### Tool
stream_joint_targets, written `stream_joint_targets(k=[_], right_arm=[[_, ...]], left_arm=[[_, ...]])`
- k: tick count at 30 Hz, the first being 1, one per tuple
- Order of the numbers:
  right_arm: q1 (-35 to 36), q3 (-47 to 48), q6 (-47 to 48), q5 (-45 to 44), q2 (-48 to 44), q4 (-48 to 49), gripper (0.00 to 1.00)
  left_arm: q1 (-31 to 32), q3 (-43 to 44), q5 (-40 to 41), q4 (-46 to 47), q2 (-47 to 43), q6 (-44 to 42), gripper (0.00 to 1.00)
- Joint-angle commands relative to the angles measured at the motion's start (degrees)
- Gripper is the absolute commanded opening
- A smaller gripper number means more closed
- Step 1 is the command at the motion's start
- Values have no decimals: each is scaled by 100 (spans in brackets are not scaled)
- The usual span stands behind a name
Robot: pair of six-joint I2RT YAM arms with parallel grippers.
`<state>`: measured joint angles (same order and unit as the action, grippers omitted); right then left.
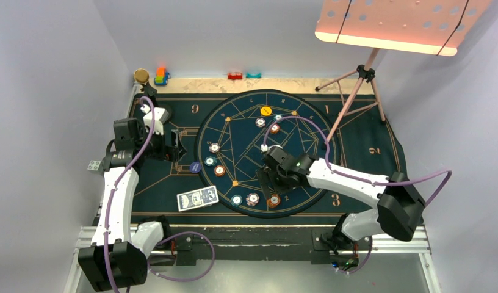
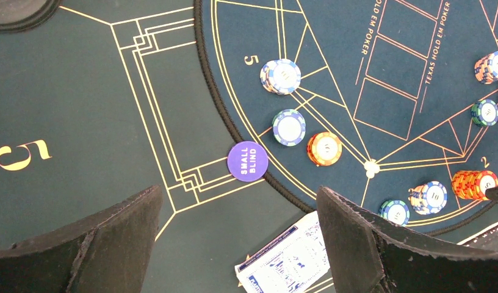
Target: Distribute texas hold em gaming equipment
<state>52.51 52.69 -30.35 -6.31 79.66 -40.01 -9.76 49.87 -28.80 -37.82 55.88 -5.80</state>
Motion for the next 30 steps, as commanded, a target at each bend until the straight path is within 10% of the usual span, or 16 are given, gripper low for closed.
stream_joint_targets(k=[1, 16, 30], right_arm=[[160, -201, -407, 164, -157, 210, 94], [427, -489, -474, 258, 660, 816, 78], [433, -300, -419, 43, 288, 433, 29]], left_arm=[[-54, -12, -118, 121, -67, -116, 100], [-56, -12, -100, 129, -52, -130, 100], [-60, -21, -108, 131, -65, -130, 100]])
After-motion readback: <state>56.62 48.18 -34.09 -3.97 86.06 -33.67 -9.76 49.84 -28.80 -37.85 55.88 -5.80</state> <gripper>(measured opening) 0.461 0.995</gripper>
